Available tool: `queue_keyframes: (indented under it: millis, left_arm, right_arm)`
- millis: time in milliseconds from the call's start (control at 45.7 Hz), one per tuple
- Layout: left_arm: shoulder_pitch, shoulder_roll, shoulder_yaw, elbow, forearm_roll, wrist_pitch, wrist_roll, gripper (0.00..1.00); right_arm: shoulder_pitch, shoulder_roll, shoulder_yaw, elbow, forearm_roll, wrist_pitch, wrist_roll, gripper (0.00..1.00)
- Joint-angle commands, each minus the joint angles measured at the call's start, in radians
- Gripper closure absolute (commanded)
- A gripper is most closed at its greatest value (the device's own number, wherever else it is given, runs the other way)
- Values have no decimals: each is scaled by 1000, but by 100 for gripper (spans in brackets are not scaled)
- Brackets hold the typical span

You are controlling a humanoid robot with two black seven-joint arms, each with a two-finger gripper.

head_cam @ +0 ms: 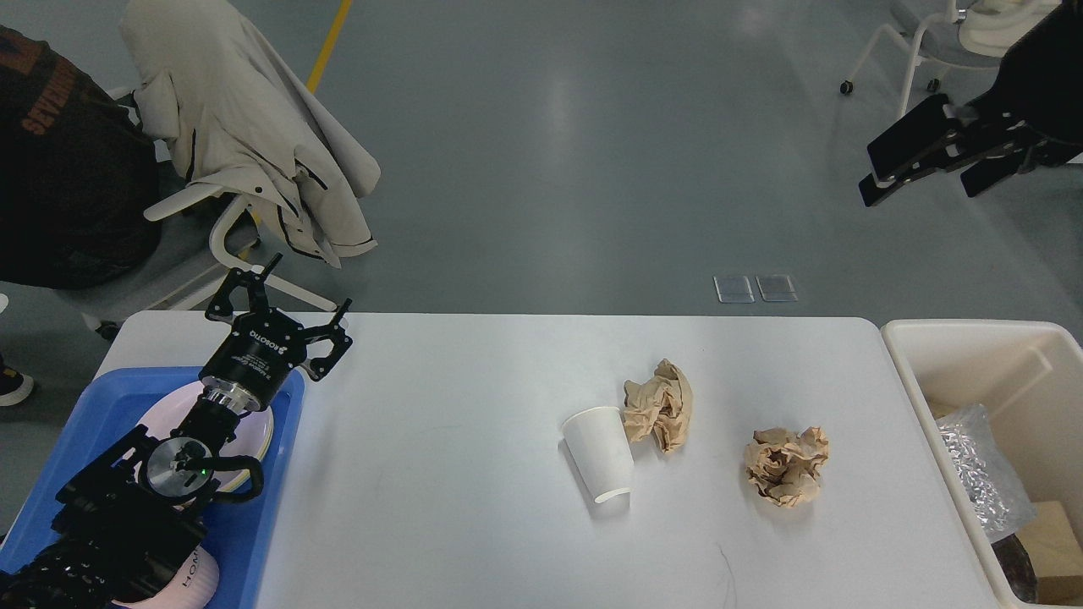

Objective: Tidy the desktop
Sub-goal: 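Reach the right gripper to the crumpled brown paper and grasp it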

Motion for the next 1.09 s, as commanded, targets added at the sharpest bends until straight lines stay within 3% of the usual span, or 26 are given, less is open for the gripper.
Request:
queue_keyframes:
  millis: [0, 153, 307, 460, 1007, 1073]
  left_arm:
    - [0, 0, 0, 0, 0, 0, 0, 0]
    - [0, 0, 0, 0, 0, -2, 2, 0]
    - [0, 0, 0, 0, 0, -2, 2, 0]
    - [0, 0, 0, 0, 0, -2, 2, 0]
    - [0, 0, 0, 0, 0, -2, 2, 0]
    - [0, -2, 0, 0, 0, -2, 2, 0]
  right_arm:
    - [-176, -2, 1, 19, 27, -148, -9, 0]
    - [-495, 57, -5, -30, 95, -510, -64, 0]
    - [-765, 128, 16, -174, 224, -591, -87, 0]
    - [-984, 206, 22, -326, 236, -800, -90, 0]
    - [-1238, 229, 205, -496, 277, -820, -109, 0]
    - [-1244, 229, 205, -497, 277, -825, -109, 9]
